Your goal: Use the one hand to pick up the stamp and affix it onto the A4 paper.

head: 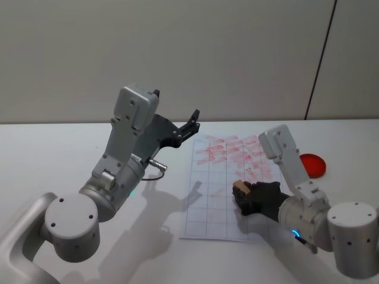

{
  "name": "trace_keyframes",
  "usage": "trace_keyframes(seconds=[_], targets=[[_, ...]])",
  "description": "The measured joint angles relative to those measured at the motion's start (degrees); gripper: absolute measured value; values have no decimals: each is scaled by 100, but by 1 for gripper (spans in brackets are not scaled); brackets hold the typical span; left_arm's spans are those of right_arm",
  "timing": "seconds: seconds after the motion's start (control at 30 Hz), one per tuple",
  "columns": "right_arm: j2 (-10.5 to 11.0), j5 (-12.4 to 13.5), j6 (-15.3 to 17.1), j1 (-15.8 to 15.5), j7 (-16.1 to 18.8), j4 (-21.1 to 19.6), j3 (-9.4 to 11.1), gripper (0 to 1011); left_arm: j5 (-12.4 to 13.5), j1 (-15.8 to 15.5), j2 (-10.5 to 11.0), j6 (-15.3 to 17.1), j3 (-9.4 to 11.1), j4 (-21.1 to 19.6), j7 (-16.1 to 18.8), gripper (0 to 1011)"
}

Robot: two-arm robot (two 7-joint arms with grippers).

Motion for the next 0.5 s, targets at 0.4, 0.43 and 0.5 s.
trace_keyframes(seconds=[0.4, 0.43, 0.5], targets=[[-76, -156, -200, 72, 47, 410, -60, 218, 0, 0, 0, 0, 0, 0, 0, 1001], [-81, -161, -230, 81, 52, 448, -63, 219, 0, 0, 0, 0, 0, 0, 0, 1001], [-88, -169, -268, 91, 59, 516, -68, 219, 0, 0, 0, 0, 0, 0, 0, 1001]])
